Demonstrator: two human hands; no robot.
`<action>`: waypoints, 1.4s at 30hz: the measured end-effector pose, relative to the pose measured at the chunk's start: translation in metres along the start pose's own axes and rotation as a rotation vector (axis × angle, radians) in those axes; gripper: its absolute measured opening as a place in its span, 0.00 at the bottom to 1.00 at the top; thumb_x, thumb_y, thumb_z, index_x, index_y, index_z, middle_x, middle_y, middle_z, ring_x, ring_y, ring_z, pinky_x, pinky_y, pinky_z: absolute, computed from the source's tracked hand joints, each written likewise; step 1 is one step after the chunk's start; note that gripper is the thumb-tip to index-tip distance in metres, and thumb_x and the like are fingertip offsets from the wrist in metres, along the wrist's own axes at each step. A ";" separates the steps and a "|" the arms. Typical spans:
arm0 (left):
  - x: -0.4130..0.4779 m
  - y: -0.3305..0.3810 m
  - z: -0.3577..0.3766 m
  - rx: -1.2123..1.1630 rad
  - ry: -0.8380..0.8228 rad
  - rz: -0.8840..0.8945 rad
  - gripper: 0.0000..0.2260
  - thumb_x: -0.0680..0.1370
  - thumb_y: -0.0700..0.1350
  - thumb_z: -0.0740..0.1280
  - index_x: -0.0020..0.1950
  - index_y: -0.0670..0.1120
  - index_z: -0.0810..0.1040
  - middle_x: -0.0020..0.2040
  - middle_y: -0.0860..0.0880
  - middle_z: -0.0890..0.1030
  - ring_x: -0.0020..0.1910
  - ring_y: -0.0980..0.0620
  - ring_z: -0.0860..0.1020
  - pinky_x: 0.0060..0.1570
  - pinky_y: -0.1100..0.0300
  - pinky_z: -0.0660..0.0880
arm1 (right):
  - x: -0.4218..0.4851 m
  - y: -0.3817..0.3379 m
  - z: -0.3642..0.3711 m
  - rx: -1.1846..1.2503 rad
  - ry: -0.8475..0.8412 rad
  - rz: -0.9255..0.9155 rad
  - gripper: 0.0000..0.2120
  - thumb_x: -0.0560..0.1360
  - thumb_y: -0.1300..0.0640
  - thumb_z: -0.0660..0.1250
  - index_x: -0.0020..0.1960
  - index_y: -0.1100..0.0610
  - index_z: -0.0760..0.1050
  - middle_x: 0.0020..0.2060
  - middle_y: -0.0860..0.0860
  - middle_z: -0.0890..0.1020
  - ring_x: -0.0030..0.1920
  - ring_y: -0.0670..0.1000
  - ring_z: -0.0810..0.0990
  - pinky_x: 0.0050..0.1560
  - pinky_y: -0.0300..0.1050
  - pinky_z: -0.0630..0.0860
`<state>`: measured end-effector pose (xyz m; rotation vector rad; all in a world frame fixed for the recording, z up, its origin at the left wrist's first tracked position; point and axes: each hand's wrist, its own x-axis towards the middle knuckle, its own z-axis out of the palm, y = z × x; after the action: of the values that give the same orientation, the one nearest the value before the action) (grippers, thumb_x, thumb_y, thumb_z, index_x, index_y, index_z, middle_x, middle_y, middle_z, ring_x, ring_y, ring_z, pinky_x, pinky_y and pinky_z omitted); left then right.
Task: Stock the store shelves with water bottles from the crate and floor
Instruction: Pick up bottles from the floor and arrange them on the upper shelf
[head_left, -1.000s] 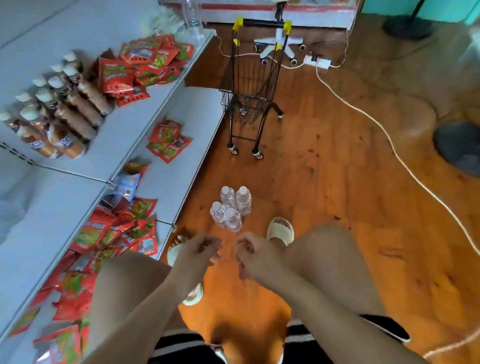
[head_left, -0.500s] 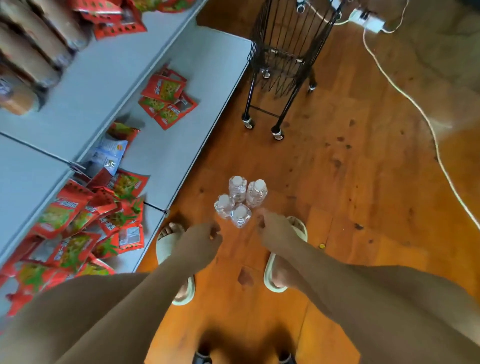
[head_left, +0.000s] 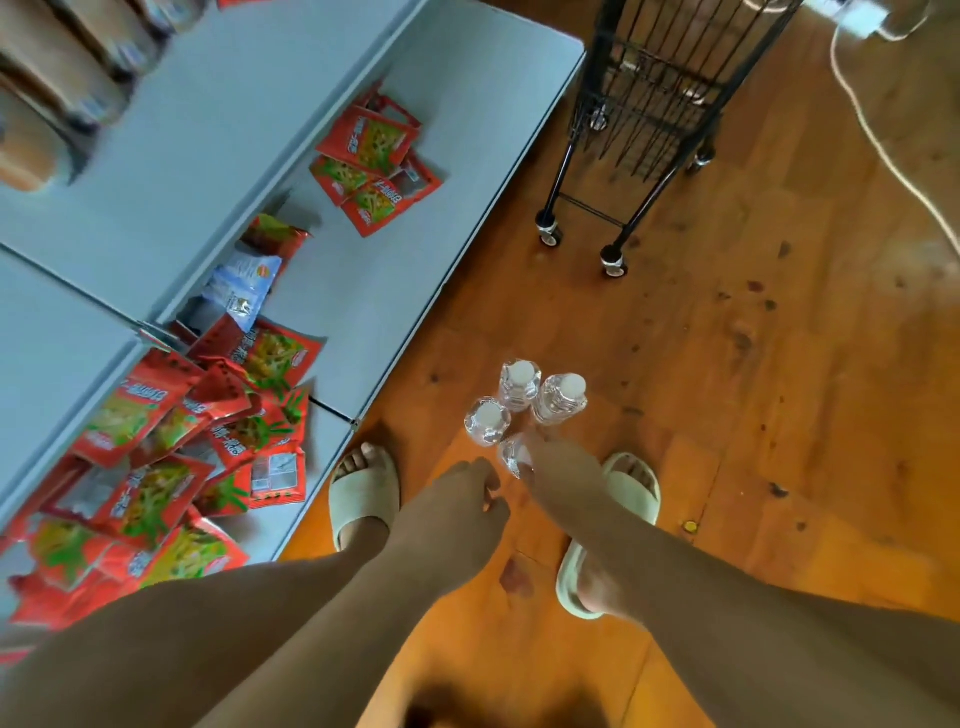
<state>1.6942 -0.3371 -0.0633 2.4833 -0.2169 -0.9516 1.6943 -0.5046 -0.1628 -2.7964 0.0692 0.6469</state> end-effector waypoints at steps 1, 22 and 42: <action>0.000 0.001 -0.002 0.000 -0.007 -0.011 0.10 0.82 0.52 0.61 0.62 0.53 0.74 0.56 0.55 0.79 0.52 0.51 0.78 0.49 0.53 0.77 | -0.009 0.000 -0.007 0.047 0.024 0.010 0.16 0.82 0.51 0.61 0.68 0.51 0.70 0.61 0.52 0.79 0.58 0.56 0.80 0.50 0.46 0.74; -0.248 0.046 -0.060 -0.522 0.226 0.393 0.26 0.68 0.59 0.79 0.63 0.58 0.75 0.52 0.59 0.85 0.50 0.56 0.84 0.50 0.51 0.82 | -0.288 -0.080 -0.268 1.374 0.391 -0.075 0.20 0.74 0.43 0.73 0.46 0.62 0.81 0.32 0.61 0.76 0.32 0.60 0.73 0.32 0.45 0.75; -0.512 0.058 -0.188 -0.690 0.637 0.642 0.17 0.73 0.46 0.74 0.60 0.46 0.79 0.52 0.39 0.84 0.47 0.44 0.84 0.45 0.49 0.84 | -0.430 -0.269 -0.329 1.368 0.279 -0.921 0.12 0.75 0.53 0.73 0.56 0.56 0.82 0.52 0.51 0.87 0.55 0.49 0.85 0.63 0.52 0.79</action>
<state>1.4379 -0.1618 0.3886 1.7604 -0.3618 0.0600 1.4761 -0.3413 0.3764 -1.3089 -0.4915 -0.0857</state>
